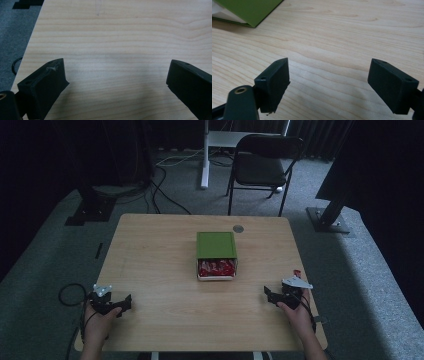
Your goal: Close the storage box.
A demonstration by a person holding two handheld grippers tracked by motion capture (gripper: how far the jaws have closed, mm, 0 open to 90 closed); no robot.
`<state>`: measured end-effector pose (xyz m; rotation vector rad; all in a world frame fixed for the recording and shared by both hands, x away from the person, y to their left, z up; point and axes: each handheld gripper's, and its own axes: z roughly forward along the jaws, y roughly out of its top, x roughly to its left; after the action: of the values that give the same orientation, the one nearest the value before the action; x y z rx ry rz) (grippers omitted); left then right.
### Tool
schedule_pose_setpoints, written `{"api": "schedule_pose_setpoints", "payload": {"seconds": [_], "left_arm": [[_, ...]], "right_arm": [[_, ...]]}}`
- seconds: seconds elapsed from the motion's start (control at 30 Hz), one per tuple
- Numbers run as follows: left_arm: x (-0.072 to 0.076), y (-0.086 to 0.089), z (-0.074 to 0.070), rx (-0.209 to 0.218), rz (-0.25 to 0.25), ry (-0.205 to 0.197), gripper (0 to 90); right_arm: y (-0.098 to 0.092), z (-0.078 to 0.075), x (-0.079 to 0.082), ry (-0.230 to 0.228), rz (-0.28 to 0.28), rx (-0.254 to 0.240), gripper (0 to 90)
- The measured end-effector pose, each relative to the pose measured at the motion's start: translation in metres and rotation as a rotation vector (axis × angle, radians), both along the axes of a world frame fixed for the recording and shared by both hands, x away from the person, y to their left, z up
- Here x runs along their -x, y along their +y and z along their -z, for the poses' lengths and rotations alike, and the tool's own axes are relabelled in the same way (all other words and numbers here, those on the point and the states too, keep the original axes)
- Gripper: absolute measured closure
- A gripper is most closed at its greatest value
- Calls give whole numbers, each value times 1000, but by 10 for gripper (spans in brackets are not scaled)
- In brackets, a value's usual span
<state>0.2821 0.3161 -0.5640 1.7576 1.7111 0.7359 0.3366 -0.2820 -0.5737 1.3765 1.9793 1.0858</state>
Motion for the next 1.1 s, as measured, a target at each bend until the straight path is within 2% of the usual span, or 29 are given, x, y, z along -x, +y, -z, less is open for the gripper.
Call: {"api": "schedule_pose_setpoints", "payload": {"seconds": [0.17, 0.4, 0.47, 0.53, 1.1], "left_arm": [[1, 3, 5, -7, -5, 25, 34], [1, 2, 6, -24, -3, 31, 34], [1, 2, 6, -24, -7, 30, 34], [1, 2, 6, -25, -9, 31, 34], [1, 1, 6, -22, -19, 30, 29]], "right_arm": [[4, 1, -3, 28, -1, 36, 171], [10, 3, -7, 88, -30, 100, 167], [10, 3, -7, 92, -35, 100, 157], [9, 4, -8, 111, -14, 86, 128], [10, 4, -7, 113, -6, 87, 120]]}}
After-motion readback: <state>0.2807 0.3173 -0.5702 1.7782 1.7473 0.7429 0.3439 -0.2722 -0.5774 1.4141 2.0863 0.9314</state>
